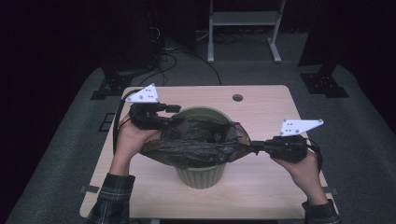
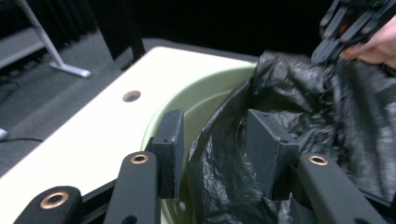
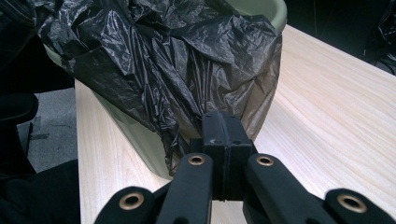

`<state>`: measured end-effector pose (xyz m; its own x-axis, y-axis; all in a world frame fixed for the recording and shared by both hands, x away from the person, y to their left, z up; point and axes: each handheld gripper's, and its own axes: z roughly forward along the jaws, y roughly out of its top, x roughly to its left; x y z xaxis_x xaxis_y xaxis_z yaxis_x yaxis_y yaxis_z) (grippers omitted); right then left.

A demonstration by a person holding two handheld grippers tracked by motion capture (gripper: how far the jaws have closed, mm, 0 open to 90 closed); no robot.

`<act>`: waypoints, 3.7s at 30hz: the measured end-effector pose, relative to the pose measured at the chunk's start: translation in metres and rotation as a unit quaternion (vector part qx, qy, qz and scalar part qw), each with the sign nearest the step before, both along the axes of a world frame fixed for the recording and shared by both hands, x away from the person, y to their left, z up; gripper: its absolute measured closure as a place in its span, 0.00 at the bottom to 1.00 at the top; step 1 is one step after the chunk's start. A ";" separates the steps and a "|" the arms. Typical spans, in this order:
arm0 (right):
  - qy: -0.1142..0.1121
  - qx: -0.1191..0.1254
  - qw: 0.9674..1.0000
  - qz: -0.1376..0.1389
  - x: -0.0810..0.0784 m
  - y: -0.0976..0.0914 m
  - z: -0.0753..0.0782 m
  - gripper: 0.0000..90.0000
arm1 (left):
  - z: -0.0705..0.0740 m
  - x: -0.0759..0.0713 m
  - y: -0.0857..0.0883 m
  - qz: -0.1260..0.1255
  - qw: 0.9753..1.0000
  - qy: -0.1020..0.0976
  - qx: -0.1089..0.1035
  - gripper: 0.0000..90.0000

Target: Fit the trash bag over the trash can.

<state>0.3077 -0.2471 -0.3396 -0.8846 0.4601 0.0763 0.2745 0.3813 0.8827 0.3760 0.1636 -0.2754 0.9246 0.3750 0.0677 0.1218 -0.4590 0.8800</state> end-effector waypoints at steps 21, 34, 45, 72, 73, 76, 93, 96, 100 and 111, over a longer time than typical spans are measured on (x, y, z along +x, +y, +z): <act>0.001 0.000 1.000 -0.011 -0.006 -0.010 -0.005 1.00 | -0.025 0.004 -0.010 0.001 0.996 0.031 0.084 0.88; -0.013 0.002 0.999 -0.034 -0.007 -0.023 -0.001 1.00 | -0.004 -0.004 0.039 0.066 0.998 0.002 0.007 1.00; -0.013 -0.010 0.999 -0.042 -0.005 -0.016 -0.012 0.88 | -0.010 -0.014 0.070 0.091 0.996 -0.009 -0.018 1.00; -0.018 0.057 0.997 -0.051 0.058 0.023 0.019 1.00 | -0.016 -0.001 0.061 0.108 0.993 -0.023 -0.030 1.00; -0.022 0.050 0.997 -0.061 0.059 0.023 0.021 1.00 | -0.018 0.002 0.060 0.113 0.993 -0.022 -0.028 1.00; -0.025 0.041 0.996 -0.082 0.067 0.022 0.020 1.00 | -0.025 0.011 0.060 0.126 0.992 -0.019 -0.017 1.00; -0.012 -0.027 0.992 -0.126 0.093 0.043 -0.010 1.00 | -0.061 0.039 0.043 0.152 0.987 0.033 0.030 1.00; -0.004 -0.040 0.990 -0.133 0.096 0.043 -0.017 1.00 | -0.068 0.043 0.043 0.162 0.984 0.044 0.059 1.00; 0.007 -0.040 0.990 -0.133 0.097 0.039 -0.027 1.00 | -0.076 0.041 0.047 0.154 0.985 0.055 0.052 1.00; -0.026 0.072 0.989 -0.126 0.077 -0.005 0.016 0.72 | -0.072 0.037 0.048 0.145 0.988 0.050 0.038 1.00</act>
<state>0.3849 -0.2517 -0.3240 -0.7483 0.6534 0.1145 0.2976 0.1764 0.9382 0.4134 0.2114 -0.3469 0.7830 0.6217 0.0201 0.3413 -0.4564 0.8217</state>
